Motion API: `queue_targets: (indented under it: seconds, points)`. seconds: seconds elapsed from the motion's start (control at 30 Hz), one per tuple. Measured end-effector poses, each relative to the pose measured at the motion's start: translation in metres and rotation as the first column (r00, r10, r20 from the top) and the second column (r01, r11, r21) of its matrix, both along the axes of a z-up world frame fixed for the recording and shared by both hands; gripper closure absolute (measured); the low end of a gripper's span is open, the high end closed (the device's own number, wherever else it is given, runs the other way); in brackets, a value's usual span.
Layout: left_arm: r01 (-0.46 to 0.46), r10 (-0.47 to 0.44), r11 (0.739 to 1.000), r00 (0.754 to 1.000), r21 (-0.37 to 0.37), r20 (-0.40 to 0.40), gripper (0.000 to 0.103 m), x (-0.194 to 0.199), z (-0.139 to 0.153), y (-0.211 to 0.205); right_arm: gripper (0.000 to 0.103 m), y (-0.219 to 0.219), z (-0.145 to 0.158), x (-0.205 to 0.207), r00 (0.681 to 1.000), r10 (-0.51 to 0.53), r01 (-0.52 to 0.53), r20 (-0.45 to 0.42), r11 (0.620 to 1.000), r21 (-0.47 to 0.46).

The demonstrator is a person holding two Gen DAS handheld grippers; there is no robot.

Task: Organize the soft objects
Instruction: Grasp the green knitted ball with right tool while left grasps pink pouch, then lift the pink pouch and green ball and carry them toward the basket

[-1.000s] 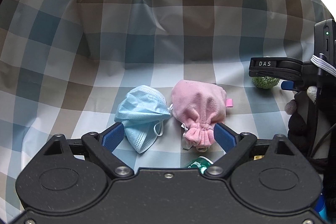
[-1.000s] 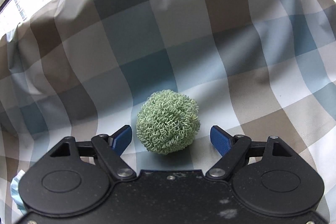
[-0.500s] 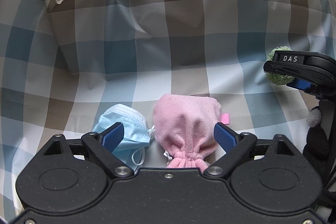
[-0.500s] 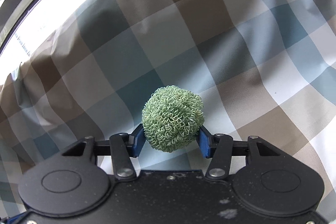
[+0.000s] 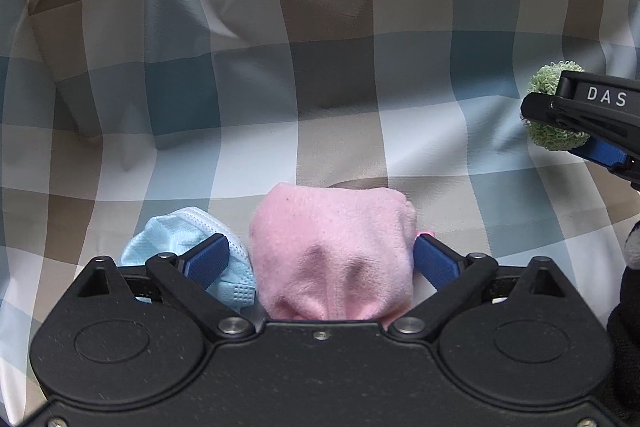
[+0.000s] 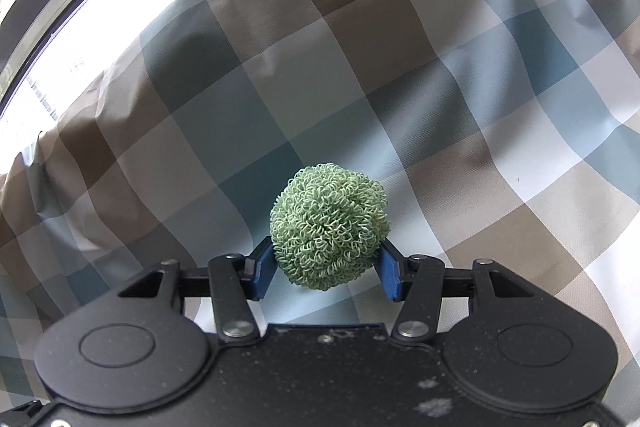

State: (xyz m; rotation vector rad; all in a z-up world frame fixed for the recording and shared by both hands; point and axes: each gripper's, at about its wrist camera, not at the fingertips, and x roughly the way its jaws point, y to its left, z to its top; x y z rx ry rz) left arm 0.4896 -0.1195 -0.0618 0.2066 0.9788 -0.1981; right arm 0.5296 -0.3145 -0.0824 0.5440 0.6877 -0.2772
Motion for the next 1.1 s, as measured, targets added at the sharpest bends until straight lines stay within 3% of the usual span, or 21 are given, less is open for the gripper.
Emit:
queue_targets:
  seconds: [0.2,0.27,0.5,0.7,0.9,1.1]
  points:
    - [0.030,-0.030,0.999,0.999,-0.012,-0.036,0.010,0.001,-0.005,-0.004,0.051,0.001,-0.001,0.001,1.000,0.002,-0.002,-0.001,1.000,-0.003]
    - [0.037,-0.037,0.999,0.999,0.000,-0.027,0.035,-0.002,-0.006,-0.005,0.051,0.001,-0.001,0.001,1.000,0.001,-0.001,0.000,1.000,-0.004]
    - [0.043,-0.043,0.998,0.999,-0.052,0.010,0.037,-0.022,0.007,0.007,0.051,0.001,-0.001,0.001,1.000,0.000,0.000,0.005,1.000,-0.012]
    - [0.043,-0.034,0.992,0.997,-0.119,0.074,0.037,-0.055,0.041,0.025,0.051,0.003,0.000,0.002,1.000,-0.001,0.001,0.009,1.000,-0.030]
    - [0.048,-0.022,0.986,0.987,-0.158,0.161,0.037,-0.105,0.086,0.042,0.051,0.007,0.002,0.001,1.000,0.000,0.002,0.021,0.998,-0.068]
    - [0.051,-0.013,0.982,0.979,-0.184,0.202,0.037,-0.162,0.103,0.060,0.051,0.011,0.009,-0.004,0.997,-0.010,0.020,0.076,0.992,-0.121]
